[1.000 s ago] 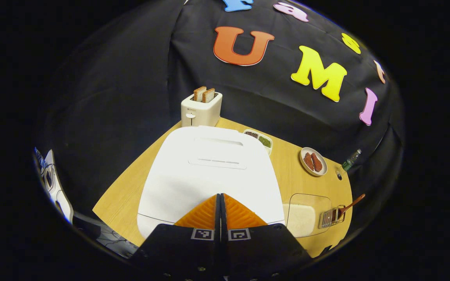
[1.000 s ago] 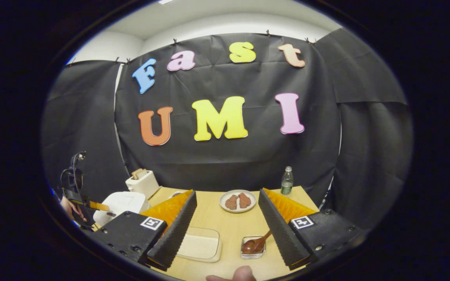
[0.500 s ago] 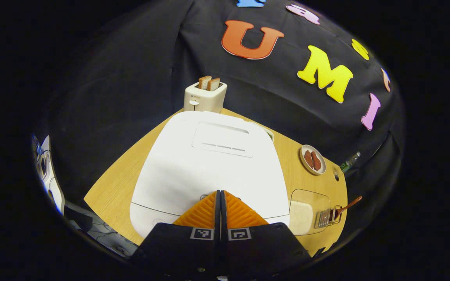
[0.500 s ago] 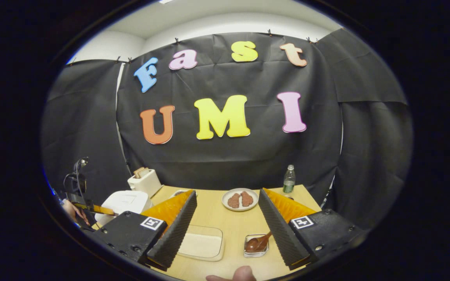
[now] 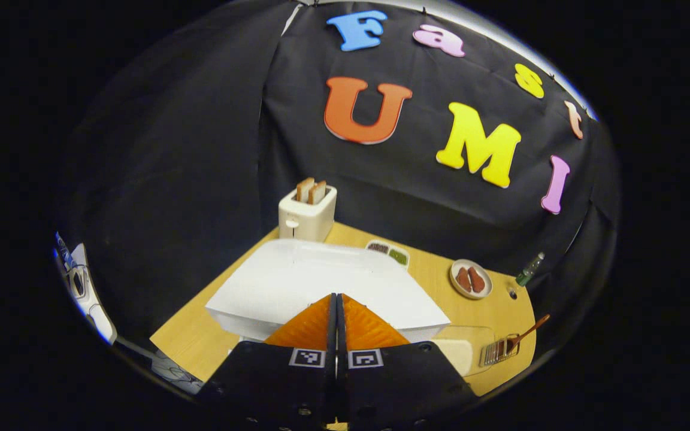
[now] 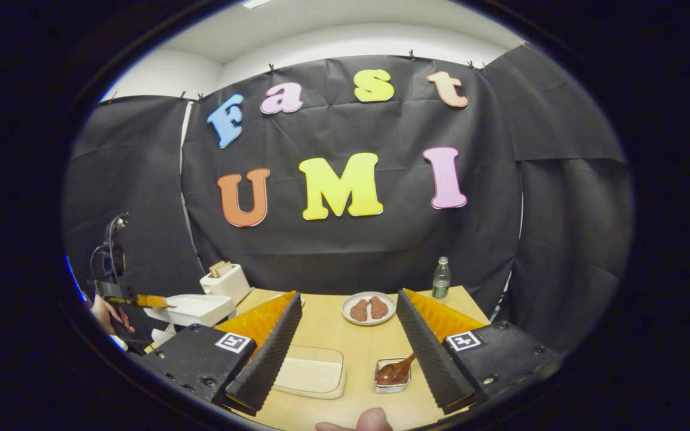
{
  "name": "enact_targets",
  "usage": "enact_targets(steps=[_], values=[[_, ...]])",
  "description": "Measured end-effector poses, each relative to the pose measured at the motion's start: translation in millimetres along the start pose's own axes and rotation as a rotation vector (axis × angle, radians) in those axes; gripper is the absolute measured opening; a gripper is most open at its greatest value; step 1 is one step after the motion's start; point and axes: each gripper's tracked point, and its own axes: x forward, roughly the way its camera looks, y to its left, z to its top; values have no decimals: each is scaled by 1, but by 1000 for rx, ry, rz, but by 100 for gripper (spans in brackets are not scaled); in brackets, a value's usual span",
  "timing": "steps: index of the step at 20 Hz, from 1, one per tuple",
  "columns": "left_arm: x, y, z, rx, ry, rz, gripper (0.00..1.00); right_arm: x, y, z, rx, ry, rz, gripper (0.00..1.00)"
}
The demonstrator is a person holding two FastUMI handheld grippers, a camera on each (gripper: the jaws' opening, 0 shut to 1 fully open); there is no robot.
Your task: Close the left gripper, press the button to open the rice cooker; take a wooden spoon from the chopstick holder with the right hand, scoop a spoonful of rice and pour it into the rice cooker, then put the wooden spoon back into the chopstick holder.
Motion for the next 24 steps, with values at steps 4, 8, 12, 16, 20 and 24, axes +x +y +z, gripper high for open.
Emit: enact_targets(steps=[4,8,12,16,20,24], values=[[12,-11,47,37,-136,-11,1,-11,-3,6,0,-10,-10,100],[10,-14,69,53,-194,-20,6,-23,-14,10,-24,-20,-35,99],[-21,-36,89,52,-284,-67,16,-32,-28,5,-31,-14,-64,100],[-65,-43,97,51,-362,-73,86,-40,-44,-2,-28,4,-92,100],[-100,-54,90,70,-400,-71,94,-41,-58,-9,-17,14,-104,100],[-129,-72,76,104,-421,-86,94,-37,-69,-22,11,26,-93,99]])
